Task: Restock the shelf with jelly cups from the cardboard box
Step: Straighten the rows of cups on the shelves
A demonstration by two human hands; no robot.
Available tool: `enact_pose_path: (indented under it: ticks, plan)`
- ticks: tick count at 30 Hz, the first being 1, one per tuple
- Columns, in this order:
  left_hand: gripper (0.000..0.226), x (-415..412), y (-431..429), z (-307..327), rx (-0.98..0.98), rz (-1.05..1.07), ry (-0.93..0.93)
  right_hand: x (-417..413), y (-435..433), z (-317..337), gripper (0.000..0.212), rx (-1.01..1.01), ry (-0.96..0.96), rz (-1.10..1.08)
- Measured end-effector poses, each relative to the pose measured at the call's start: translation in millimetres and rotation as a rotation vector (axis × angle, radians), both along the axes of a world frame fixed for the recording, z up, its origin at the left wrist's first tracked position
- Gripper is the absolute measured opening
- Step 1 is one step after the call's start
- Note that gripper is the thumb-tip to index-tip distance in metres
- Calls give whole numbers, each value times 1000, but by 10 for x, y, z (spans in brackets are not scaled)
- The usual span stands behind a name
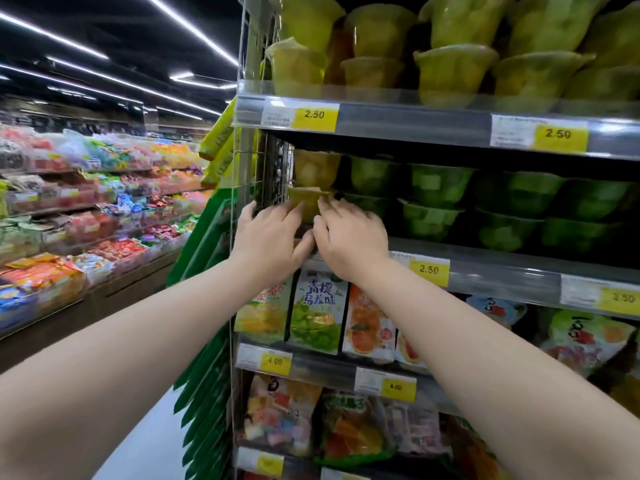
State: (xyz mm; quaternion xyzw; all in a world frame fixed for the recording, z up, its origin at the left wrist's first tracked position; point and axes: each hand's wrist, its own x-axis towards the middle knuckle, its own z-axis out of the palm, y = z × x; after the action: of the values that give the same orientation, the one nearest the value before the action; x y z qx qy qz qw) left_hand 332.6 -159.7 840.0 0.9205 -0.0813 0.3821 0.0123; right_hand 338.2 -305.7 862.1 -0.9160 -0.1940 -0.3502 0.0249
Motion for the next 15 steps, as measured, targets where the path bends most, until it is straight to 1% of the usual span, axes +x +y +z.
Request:
enact_pose_path:
  ticks: [2,5,7,9,11,12,13,15]
  plan:
    - [73,32,-10,1,0,-4,-14,37,13,4,49,33,17,-19]
    - [68,50,6,22,0,-26,20,49,19,24,48,48,35,-18]
    - [65,38,26,53,-17,-52,8,39,-8,54,47,68,64,39]
    - [58,13,42,95,-71,-98,-62,-3,-81,83,44,106,65,154]
    - [48,-13,0,147,-144,-190,-143,-78,-237,80,40,144,4,270]
    - [44,-34,-64,182,-168,-257,-168,-118,-348,66,40,165,-64,302]
    - [43,-58,-159,219,-167,-329,-176,-149,-481,38,39,183,-149,311]
    - [45,-115,-416,269,-92,-453,-167,-203,-764,-48,41,208,-293,264]
